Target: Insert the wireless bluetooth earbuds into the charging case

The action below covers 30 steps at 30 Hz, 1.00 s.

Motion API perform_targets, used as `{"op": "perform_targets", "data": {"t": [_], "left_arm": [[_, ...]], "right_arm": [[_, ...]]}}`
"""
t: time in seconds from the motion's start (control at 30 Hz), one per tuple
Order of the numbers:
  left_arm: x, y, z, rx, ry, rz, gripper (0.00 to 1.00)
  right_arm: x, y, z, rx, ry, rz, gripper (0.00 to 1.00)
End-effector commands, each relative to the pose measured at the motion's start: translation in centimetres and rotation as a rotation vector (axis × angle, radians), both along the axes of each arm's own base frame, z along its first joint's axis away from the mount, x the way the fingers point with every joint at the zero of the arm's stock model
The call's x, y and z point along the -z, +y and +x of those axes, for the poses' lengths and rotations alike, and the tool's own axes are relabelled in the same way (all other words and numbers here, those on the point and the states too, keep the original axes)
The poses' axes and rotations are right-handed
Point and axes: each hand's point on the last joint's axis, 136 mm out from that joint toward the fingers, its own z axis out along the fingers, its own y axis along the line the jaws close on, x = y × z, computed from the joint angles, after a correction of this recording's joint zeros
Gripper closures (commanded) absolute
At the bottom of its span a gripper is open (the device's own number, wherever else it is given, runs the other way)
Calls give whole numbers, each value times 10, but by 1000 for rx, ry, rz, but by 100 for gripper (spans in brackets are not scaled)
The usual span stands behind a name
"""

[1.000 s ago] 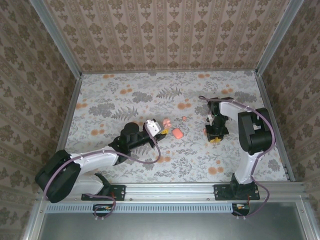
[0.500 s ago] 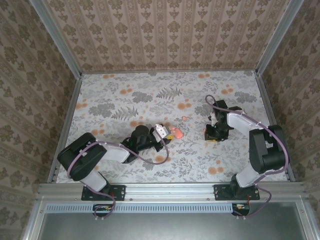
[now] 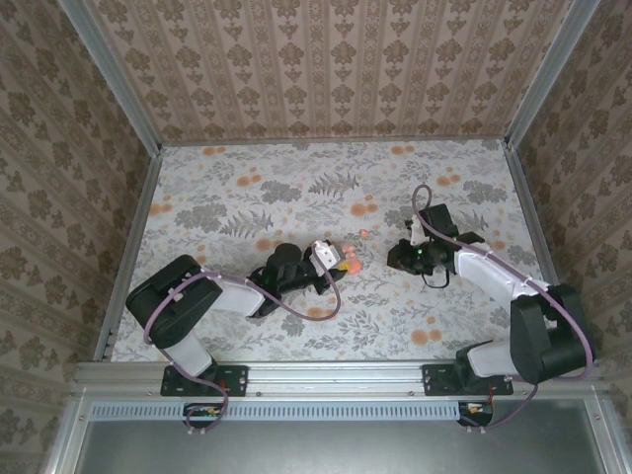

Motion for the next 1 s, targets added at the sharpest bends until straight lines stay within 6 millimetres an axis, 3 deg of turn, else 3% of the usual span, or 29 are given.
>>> {"op": "perform_targets", "data": {"t": [0.0, 0.23, 0.37, 0.97], "left_arm": [[-14, -10, -1, 24, -18, -44, 91], [-15, -11, -4, 35, -22, -45, 91], [-16, -11, -3, 34, -23, -47, 91], [-20, -14, -4, 34, -29, -58, 91]], "right_arm": [[-25, 20, 10, 18, -85, 109, 81], [-56, 38, 17, 26, -181, 192, 80], [-65, 47, 17, 19, -197, 219, 80], [-55, 74, 0, -38, -151, 252, 80]]}}
